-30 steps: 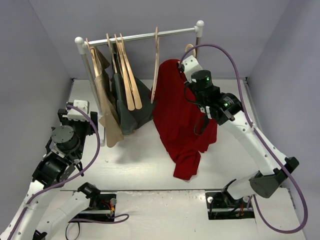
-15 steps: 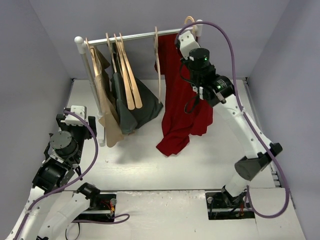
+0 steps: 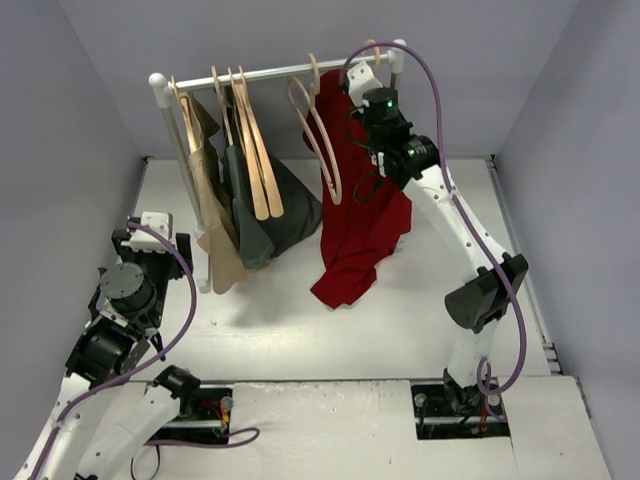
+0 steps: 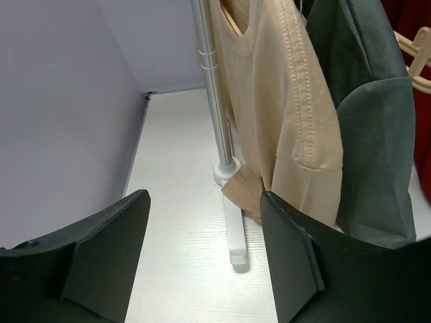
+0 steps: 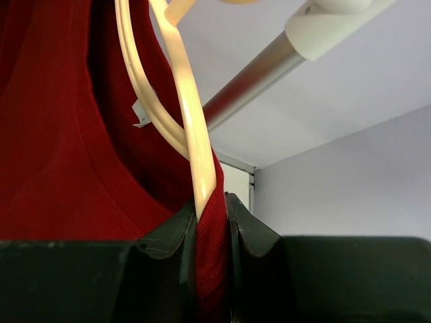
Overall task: Place the t-shirt on the hanger
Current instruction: Place the hanger at the clothesline.
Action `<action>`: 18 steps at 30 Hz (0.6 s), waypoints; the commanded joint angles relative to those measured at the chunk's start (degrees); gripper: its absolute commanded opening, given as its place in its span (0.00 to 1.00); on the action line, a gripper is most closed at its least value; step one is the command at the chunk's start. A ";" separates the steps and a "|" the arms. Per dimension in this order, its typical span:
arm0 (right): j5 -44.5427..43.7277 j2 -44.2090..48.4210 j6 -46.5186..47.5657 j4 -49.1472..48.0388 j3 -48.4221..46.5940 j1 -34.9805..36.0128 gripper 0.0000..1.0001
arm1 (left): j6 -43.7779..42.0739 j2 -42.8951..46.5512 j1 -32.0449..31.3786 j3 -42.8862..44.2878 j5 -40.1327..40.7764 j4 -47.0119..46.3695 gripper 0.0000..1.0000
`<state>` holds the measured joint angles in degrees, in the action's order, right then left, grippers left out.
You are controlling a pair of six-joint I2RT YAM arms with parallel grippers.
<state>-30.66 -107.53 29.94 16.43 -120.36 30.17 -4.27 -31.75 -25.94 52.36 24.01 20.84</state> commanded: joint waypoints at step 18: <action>10.20 17.20 -9.75 -9.39 12.77 -0.55 1.00 | 1.28 -4.56 0.45 8.44 -1.45 0.89 0.62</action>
<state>-22.26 -98.14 21.86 11.36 -106.34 29.97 -4.02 -32.56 -25.85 52.98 23.10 21.53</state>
